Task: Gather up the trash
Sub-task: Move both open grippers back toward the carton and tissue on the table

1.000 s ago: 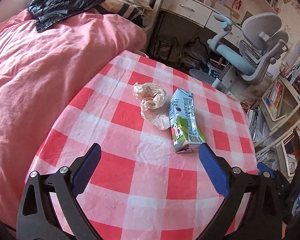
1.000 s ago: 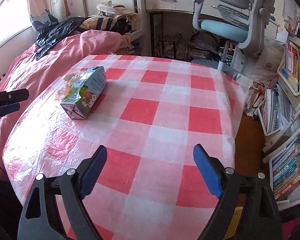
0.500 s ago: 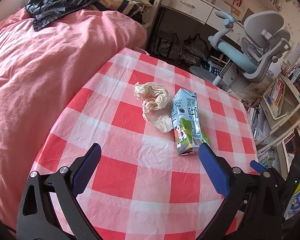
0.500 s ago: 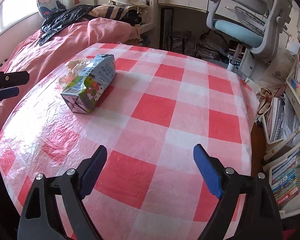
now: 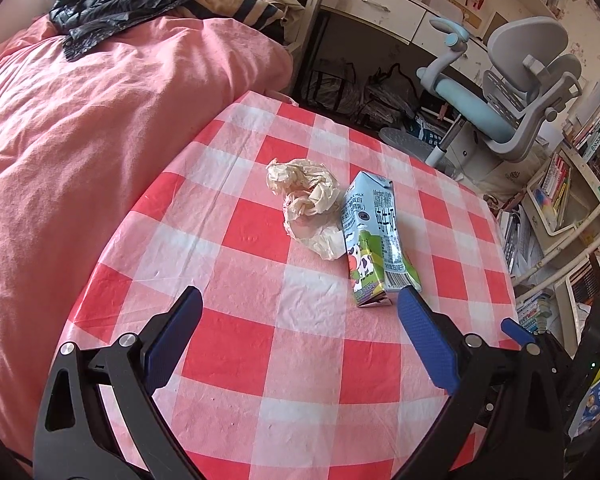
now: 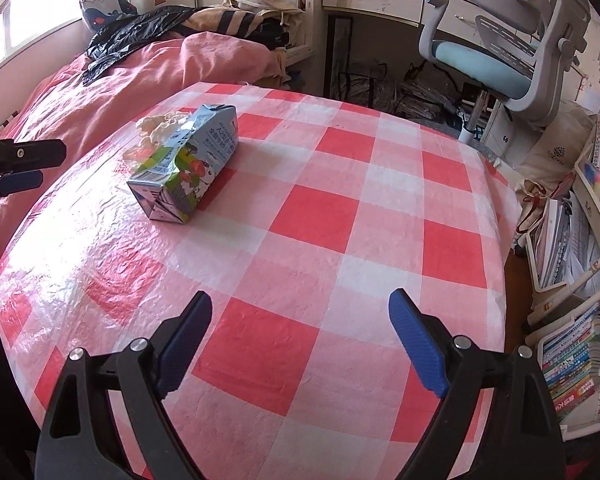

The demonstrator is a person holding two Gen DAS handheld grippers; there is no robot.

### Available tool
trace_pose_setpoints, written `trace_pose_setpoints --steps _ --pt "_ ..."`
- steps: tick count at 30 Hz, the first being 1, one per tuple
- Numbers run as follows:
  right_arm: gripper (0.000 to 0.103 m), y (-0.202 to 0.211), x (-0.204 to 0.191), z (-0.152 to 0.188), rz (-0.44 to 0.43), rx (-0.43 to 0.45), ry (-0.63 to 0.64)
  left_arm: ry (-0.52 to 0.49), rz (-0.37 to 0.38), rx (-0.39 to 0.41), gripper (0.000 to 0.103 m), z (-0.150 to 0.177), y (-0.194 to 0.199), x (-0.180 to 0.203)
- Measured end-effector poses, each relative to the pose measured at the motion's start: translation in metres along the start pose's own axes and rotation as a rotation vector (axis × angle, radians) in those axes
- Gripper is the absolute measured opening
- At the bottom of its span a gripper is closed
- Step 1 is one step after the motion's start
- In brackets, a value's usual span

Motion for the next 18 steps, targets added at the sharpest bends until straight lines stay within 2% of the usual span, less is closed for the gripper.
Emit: trace_pose_setpoints --steps 18 --pt "0.086 -0.005 -0.0089 0.0006 -0.004 -0.016 0.038 0.009 0.0 -0.005 0.094 -0.0002 -0.0019 -0.0035"
Point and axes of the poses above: each gripper's, at about its wrist camera, not at the fingertips, and y roughly against the way its jaws point, x to its right, z to its underside, the point moved 5 cm from there along -y, roughly the way its jaws point, and after that the axes turned 2 degrees about y, right-handed, at the moved point
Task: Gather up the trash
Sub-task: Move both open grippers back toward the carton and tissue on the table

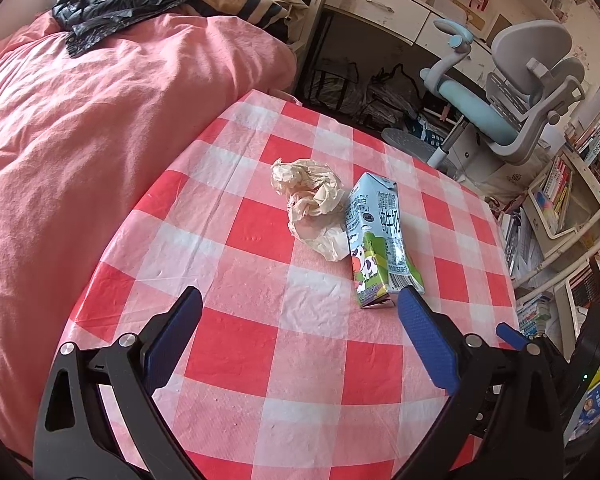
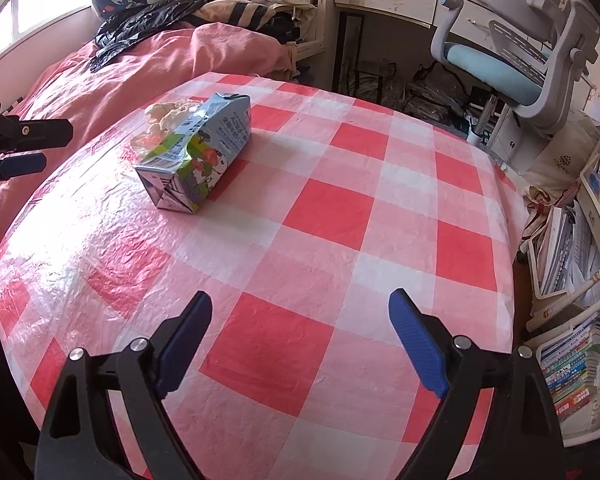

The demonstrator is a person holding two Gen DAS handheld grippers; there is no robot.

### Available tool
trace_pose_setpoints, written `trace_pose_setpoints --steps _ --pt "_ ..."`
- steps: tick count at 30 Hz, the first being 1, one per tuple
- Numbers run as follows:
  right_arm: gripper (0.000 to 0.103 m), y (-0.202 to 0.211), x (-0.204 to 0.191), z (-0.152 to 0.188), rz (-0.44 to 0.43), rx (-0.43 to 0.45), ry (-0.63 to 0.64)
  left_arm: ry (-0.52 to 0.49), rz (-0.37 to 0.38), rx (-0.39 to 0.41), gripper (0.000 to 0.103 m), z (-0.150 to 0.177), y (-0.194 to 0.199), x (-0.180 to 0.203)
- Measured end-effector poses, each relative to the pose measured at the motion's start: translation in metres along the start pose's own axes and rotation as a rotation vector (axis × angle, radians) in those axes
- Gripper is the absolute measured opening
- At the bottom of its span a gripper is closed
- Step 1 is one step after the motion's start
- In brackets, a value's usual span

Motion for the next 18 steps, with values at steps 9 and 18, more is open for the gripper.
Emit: trace_pose_setpoints --steps 9,18 --pt "0.086 -0.0015 -0.0042 0.0009 -0.003 -0.005 0.016 0.0 0.0 -0.003 0.094 0.0001 -0.0006 -0.0005" --pt "0.086 -0.0027 -0.0071 0.0016 -0.005 -0.011 0.028 0.001 0.0 -0.005 0.095 -0.0002 -0.0009 -0.0006"
Point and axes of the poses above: each gripper's, at about its wrist camera, not at the fingertips, and y roughly against the way its jaws point, x to its right, z to its underside, the point moved 5 cm from there along -y, roughly the way its jaws point, and after that the axes turned 2 degrees about y, right-handed, at the moved point
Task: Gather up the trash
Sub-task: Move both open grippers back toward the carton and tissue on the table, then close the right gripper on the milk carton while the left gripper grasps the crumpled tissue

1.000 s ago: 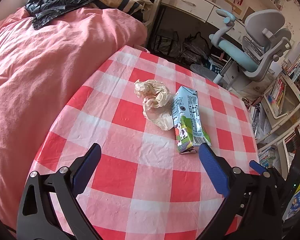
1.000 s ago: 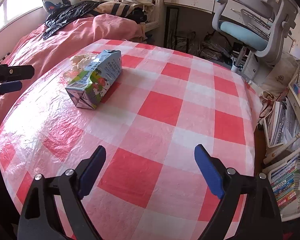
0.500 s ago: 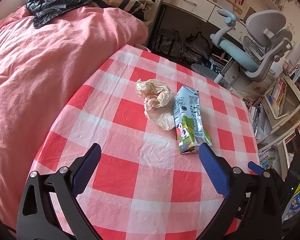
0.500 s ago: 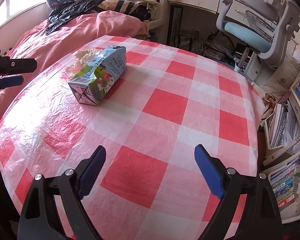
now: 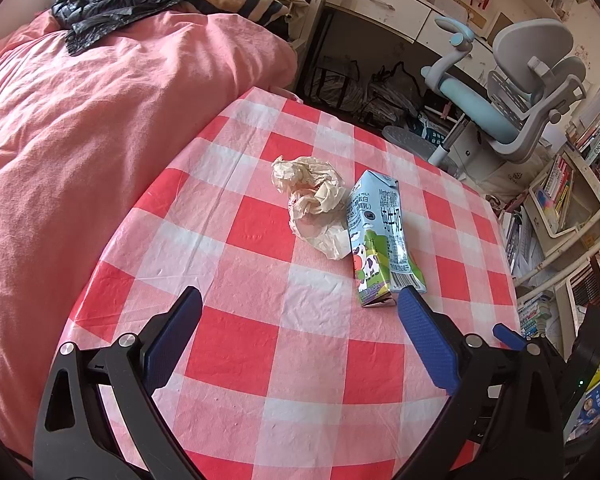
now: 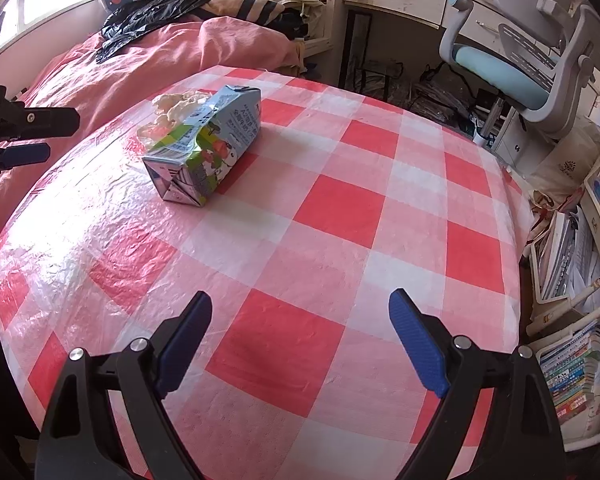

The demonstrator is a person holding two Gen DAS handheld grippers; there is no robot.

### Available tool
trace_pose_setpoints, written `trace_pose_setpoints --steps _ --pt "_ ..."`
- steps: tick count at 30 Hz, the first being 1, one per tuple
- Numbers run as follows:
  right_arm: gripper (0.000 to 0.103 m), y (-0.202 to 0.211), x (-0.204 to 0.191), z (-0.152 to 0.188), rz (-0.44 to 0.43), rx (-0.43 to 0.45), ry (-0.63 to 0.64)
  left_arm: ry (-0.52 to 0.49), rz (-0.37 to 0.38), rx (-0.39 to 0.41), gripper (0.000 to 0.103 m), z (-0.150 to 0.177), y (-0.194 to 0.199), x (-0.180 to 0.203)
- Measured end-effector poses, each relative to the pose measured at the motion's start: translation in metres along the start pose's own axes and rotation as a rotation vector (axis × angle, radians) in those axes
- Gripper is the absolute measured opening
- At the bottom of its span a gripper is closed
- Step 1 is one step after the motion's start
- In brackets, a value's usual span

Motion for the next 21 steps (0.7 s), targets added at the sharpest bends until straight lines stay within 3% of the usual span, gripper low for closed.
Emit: trace_pose_setpoints --steps 21 --pt "0.086 -0.001 -0.0089 -0.0006 -0.016 0.001 0.021 0.004 0.003 0.005 0.095 -0.0025 0.0002 -0.0058"
Point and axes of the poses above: each gripper's, at about its wrist camera, not at the fingertips, and y roughly against the way its jaws point, x to its right, z to its underside, the point moved 5 cm from there along -y, roughly the way its jaws point, and after that the axes turned 2 degrees about y, right-handed, at the moved point
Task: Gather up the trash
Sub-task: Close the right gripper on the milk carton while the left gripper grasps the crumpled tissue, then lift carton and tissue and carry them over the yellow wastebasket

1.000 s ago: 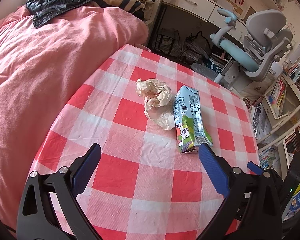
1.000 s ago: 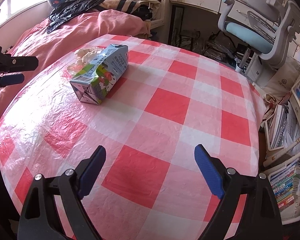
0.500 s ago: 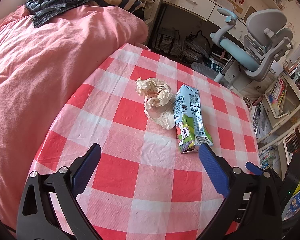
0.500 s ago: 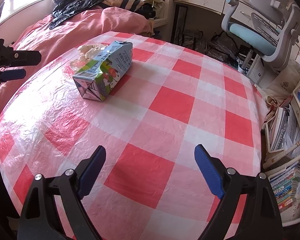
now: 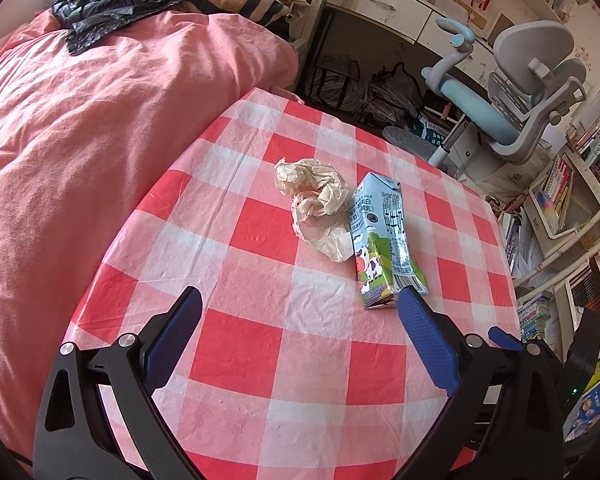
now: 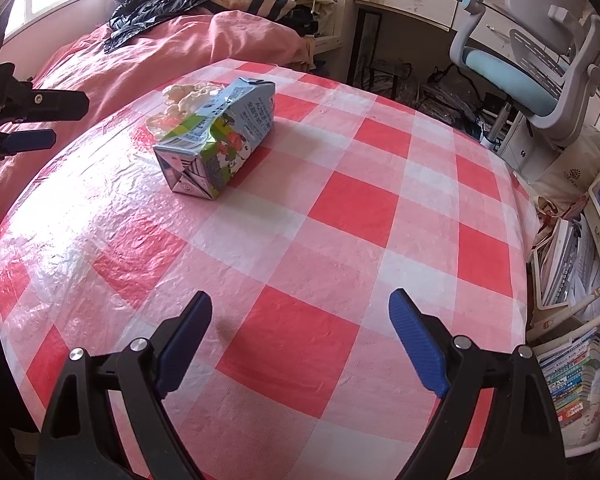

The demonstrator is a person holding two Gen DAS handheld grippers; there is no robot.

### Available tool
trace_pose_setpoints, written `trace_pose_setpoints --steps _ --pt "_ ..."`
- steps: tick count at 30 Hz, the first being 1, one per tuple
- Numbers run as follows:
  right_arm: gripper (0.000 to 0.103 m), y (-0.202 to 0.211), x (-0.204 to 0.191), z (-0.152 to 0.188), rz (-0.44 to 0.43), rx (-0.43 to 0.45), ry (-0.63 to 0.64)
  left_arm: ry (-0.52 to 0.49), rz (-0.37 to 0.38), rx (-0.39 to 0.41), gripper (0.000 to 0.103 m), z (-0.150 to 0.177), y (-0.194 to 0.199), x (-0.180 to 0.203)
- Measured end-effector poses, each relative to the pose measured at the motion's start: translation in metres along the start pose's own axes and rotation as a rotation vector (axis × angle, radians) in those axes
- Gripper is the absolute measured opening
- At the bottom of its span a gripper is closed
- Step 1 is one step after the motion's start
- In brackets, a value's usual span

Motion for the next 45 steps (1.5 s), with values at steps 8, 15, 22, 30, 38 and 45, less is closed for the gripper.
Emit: trace_pose_setpoints --steps 8,15,22,30,38,45 --pt "0.089 0.005 -0.022 -0.035 -0.124 0.121 -0.089 0.163 -0.087 0.036 0.095 -0.023 -0.003 -0.069" --pt "0.089 -0.028 -0.055 -0.074 -0.174 0.143 -0.085 0.174 -0.073 0.074 0.094 -0.047 -0.014 -0.077" --pt "0.064 -0.061 -0.045 -0.093 -0.157 0.091 -0.148 0.033 -0.011 0.051 0.095 -0.076 -0.063 -0.025" --pt "0.059 -0.046 0.003 -0.069 -0.129 0.028 -0.174 -0.125 -0.048 0.002 0.094 -0.084 -0.115 0.017" --pt "0.059 -0.035 0.021 -0.056 -0.176 0.02 -0.21 -0.196 -0.01 -0.043 0.046 -0.075 -0.132 0.025" --pt "0.059 -0.007 0.016 -0.049 -0.263 0.072 -0.272 -0.154 0.073 -0.003 0.034 -0.066 -0.083 0.024"
Point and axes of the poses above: each gripper's, at about its wrist camera, not at the fingertips, and y roughly against the way its jaws point, x to its right, z to its underside, the point moved 5 cm from there along -y, roughly the way its jaws point, and after that the axes turned 2 degrees about y, right-handed, at the moved point
